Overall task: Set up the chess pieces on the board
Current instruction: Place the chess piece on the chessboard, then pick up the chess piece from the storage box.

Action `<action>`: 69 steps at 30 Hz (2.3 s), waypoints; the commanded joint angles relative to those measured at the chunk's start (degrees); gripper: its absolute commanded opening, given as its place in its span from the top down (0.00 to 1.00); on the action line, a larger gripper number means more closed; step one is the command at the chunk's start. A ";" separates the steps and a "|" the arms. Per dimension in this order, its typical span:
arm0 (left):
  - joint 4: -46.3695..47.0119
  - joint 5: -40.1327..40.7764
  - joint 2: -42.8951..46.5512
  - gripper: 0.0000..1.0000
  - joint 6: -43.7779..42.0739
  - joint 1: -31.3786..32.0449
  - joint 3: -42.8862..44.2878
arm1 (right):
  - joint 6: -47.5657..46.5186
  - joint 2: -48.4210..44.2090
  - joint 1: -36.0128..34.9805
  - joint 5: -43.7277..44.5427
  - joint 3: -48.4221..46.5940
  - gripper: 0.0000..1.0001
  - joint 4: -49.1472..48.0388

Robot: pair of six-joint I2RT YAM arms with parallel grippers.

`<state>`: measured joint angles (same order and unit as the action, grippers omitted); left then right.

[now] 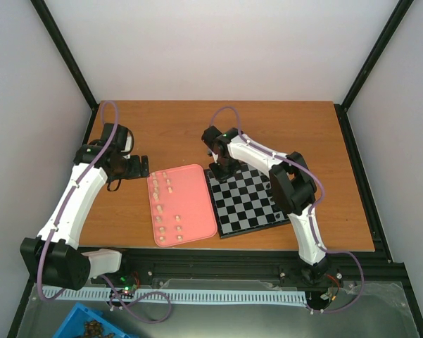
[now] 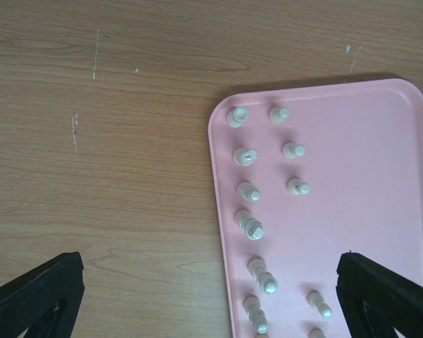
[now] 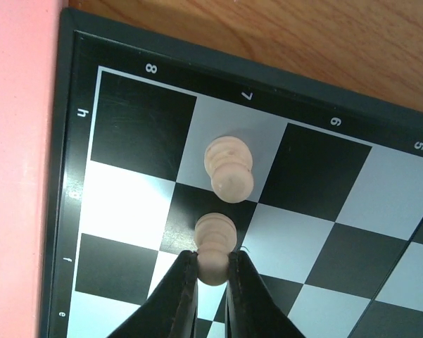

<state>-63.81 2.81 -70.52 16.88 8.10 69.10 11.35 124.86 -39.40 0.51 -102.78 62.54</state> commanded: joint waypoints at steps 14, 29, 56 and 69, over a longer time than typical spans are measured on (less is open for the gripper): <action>1.06 0.02 -0.36 0.00 -0.63 -0.06 0.66 | -1.15 -1.23 0.55 -1.64 0.67 0.81 -0.68; 0.70 -0.54 0.12 0.00 -0.54 -0.09 0.77 | -0.29 -7.81 -2.75 0.49 -7.57 0.41 4.67; -0.60 6.12 0.08 0.00 1.93 -0.08 2.75 | 1.78 18.58 -14.74 -13.83 -29.02 0.43 -6.25; -1.23 9.51 0.47 0.00 2.84 -0.19 2.10 | 2.40 22.53 -14.74 -12.77 -33.56 0.56 -3.03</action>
<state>-64.34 10.90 -70.76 18.70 8.10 69.69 13.21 147.15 -54.08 -12.95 -134.74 58.24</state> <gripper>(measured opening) 0.998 0.440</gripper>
